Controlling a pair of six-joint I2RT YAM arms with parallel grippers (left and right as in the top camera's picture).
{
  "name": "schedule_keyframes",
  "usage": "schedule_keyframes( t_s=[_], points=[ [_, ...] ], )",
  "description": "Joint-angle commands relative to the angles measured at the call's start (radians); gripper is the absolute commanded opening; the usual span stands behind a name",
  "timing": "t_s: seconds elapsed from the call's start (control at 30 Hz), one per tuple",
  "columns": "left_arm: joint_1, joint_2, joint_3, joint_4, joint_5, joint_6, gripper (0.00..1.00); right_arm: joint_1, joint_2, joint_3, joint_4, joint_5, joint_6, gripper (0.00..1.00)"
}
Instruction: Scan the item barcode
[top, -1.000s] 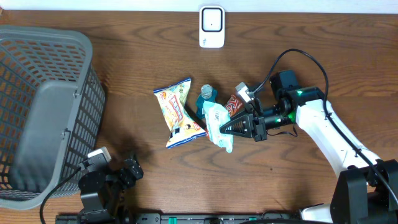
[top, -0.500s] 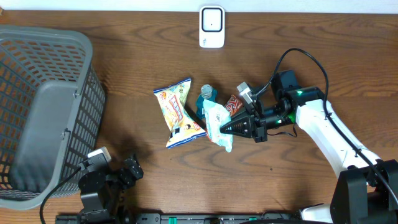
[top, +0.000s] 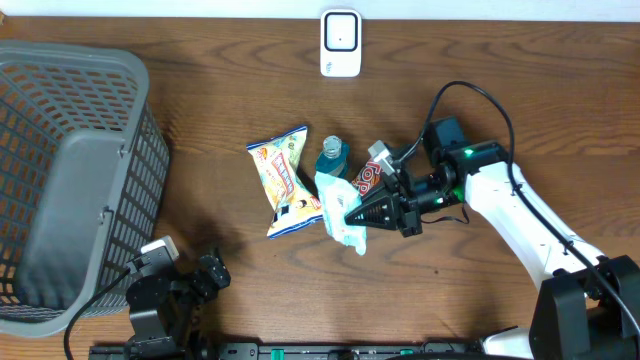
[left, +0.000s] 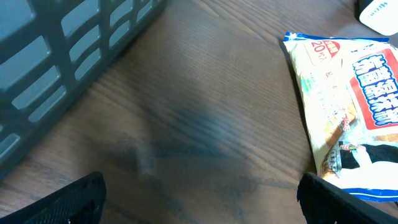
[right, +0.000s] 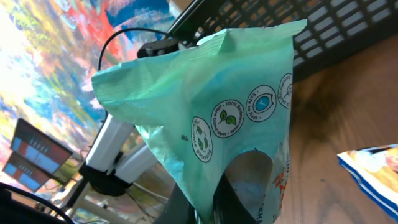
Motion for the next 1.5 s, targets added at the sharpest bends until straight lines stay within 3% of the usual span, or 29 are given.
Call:
schedule_keyframes(
  t_s=[0.0,0.6,0.7,0.87,1.17,1.33,1.47],
  points=[
    [0.002,-0.006,0.009,-0.003,-0.006,0.009,0.98,0.022,-0.015,0.006,-0.016,-0.05,-0.018,0.01],
    [0.002,-0.006,0.009,-0.003,-0.006,0.009,0.98,0.027,-0.271,0.006,-0.183,0.098,-0.042,0.01],
    [0.002,-0.006,0.009,-0.003,-0.006,0.009,0.98,0.027,-0.336,0.006,-0.296,0.159,-0.115,0.01],
    [0.002,-0.006,0.008,-0.003,-0.006,0.009,0.98,0.027,-0.422,0.006,-0.515,0.188,-0.379,0.01],
    [0.002,-0.006,0.009,-0.003,-0.006,0.009,0.98,0.027,-0.439,-0.003,-0.497,0.274,-0.403,0.01],
    [0.002,-0.006,0.008,-0.003,-0.006,0.009,0.98,0.026,-0.439,-0.003,-0.391,0.349,-0.332,0.01],
    [0.002,-0.006,0.008,-0.003,-0.006,0.009,0.98,0.027,-0.439,-0.003,-0.207,0.5,-0.008,0.01]
  ],
)
